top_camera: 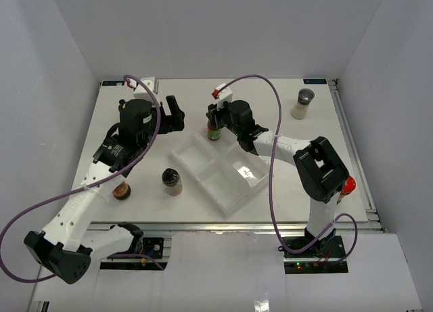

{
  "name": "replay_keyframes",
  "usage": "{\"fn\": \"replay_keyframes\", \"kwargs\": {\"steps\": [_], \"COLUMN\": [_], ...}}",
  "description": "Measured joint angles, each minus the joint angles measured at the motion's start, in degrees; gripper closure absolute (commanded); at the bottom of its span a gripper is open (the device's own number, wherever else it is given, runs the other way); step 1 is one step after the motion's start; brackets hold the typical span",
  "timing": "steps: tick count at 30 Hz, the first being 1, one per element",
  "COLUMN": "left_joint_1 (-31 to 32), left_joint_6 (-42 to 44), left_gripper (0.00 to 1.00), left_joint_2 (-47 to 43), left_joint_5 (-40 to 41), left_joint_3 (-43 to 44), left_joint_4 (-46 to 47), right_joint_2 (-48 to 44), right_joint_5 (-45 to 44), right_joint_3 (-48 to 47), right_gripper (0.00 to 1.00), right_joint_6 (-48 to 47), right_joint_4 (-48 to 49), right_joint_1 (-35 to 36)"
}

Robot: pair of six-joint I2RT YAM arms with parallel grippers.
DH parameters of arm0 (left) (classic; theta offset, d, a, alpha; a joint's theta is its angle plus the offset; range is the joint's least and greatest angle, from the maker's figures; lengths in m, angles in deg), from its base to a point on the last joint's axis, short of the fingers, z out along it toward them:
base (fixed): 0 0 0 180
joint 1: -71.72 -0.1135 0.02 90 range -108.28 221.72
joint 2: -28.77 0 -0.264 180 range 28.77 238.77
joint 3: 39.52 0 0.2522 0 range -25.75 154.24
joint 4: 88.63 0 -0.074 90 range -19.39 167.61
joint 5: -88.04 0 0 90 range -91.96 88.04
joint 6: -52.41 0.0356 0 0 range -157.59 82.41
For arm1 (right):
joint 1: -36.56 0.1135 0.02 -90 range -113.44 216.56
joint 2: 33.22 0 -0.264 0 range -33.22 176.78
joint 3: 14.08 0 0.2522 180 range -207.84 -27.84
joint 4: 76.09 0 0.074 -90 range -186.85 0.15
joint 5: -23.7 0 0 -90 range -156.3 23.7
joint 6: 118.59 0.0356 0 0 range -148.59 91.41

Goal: Organize the condiment bottles

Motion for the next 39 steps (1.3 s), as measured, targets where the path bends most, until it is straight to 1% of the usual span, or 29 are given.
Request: {"fn": "replay_keyframes", "kwargs": {"steps": [3, 4, 5, 7, 10, 15, 17, 22, 25, 32, 35, 39], "left_joint_1": [-0.01, -0.01, -0.04, -0.19, -0.41, -1.45, -3.53, -11.98, -16.11, -21.68, -23.87, -26.05], "left_joint_6": [-0.01, -0.02, -0.08, -0.28, -0.56, -0.85, -1.05, -2.02, -2.54, -3.10, -2.98, -1.99], "left_gripper": [0.03, 0.03, 0.03, 0.03, 0.03, 0.05, 0.05, 0.06, 0.06, 0.10, 0.10, 0.13], "left_joint_2": [0.44, 0.58, 0.70, 0.99, 1.45, 2.26, 3.58, 7.85, 9.11, 12.45, 15.64, 18.63], "left_joint_5": [0.00, 0.00, 0.00, -0.01, -0.05, 0.41, 0.61, 0.48, 0.92, 2.16, 2.92, 3.70], "left_joint_3": [-0.01, -0.02, -0.07, -0.12, -0.18, -0.06, 0.72, 3.02, 3.26, 3.38, 3.39, 3.06], "left_joint_4": [0.01, 0.01, 0.04, 0.07, 0.18, 0.34, -0.12, -0.52, -1.25, -1.24, -0.98, 1.07], "right_joint_2": [0.02, 0.02, 0.02, 0.02, -0.24, -2.91, -5.61, -15.63, -23.06, -41.52, -45.20, -47.47], "right_joint_5": [-0.01, -0.01, -0.01, -0.02, -0.02, 0.02, 0.14, -0.66, -1.83, -4.58, -4.56, -4.67], "right_joint_3": [0.56, 0.74, 0.92, 1.03, 1.06, 1.82, 2.16, 2.45, 2.48, 9.28, 9.90, 11.26], "right_gripper": [0.49, 0.36, 0.27, 0.16, 0.03, 0.02, 0.02, 0.02, 0.02, 0.03, 0.03, 0.03], "right_joint_6": [-0.02, -0.03, -0.06, -0.26, -0.78, -1.16, -1.30, -1.50, -1.44, -1.17, -1.20, -1.30], "right_joint_4": [1.19, 1.54, 1.76, 2.85, 3.96, 3.17, 1.80, -2.64, -7.68, -15.11, -17.36, -18.66], "right_joint_1": [0.00, 0.00, 0.00, 0.00, 0.00, 0.00, 0.00, 0.00, 0.00, -0.02, -0.11, -0.11]}}
